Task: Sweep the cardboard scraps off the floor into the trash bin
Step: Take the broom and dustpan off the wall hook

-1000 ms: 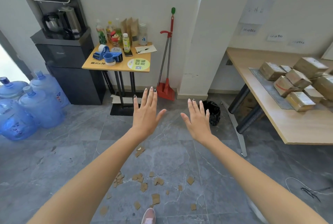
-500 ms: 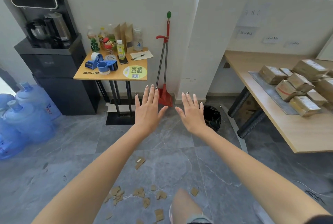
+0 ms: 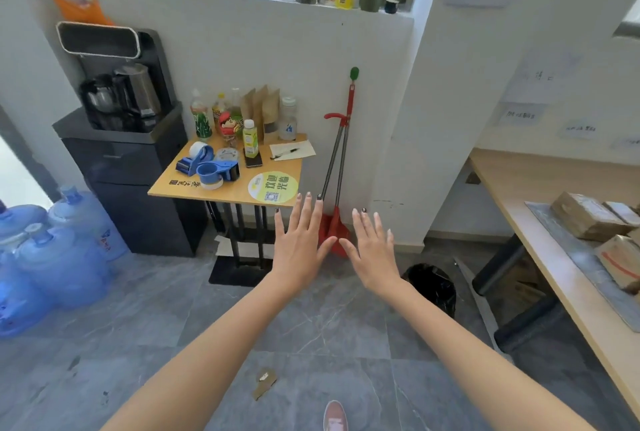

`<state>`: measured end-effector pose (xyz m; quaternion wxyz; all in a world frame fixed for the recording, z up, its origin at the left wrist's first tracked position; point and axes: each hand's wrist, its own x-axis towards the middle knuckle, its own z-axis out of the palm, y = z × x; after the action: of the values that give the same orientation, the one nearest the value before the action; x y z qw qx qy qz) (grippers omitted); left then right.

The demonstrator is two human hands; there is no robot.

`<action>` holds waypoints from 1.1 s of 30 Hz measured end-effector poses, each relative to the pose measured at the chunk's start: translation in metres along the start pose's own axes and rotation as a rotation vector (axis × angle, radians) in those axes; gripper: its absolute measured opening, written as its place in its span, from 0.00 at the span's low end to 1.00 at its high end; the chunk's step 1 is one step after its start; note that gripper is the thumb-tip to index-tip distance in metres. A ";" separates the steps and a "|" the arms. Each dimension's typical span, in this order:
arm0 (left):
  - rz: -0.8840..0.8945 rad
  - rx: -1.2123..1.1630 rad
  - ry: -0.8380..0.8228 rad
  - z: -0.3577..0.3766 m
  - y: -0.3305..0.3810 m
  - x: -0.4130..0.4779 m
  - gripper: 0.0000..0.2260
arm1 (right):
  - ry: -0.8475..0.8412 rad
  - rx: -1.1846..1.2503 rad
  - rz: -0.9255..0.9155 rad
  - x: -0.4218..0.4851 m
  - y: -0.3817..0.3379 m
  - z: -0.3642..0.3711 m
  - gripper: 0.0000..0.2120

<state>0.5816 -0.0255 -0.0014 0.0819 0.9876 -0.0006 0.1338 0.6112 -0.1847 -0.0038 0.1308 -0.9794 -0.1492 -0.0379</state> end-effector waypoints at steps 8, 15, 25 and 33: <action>-0.022 0.027 0.052 0.023 0.022 0.153 0.34 | 0.009 0.026 -0.037 0.121 0.082 -0.020 0.41; -0.041 0.091 0.153 0.050 0.036 0.239 0.34 | 0.062 -0.028 -0.051 0.215 0.115 -0.038 0.41; 0.001 0.068 0.118 0.090 0.019 0.381 0.33 | 0.081 -0.033 -0.021 0.338 0.130 -0.031 0.42; 0.036 0.045 0.075 0.116 -0.024 0.478 0.35 | 0.054 -0.124 0.006 0.447 0.137 -0.021 0.43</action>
<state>1.0735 -0.0104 0.0103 0.0573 0.9833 -0.0122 0.1724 1.0781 -0.1904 0.0337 0.0738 -0.9847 -0.1400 -0.0733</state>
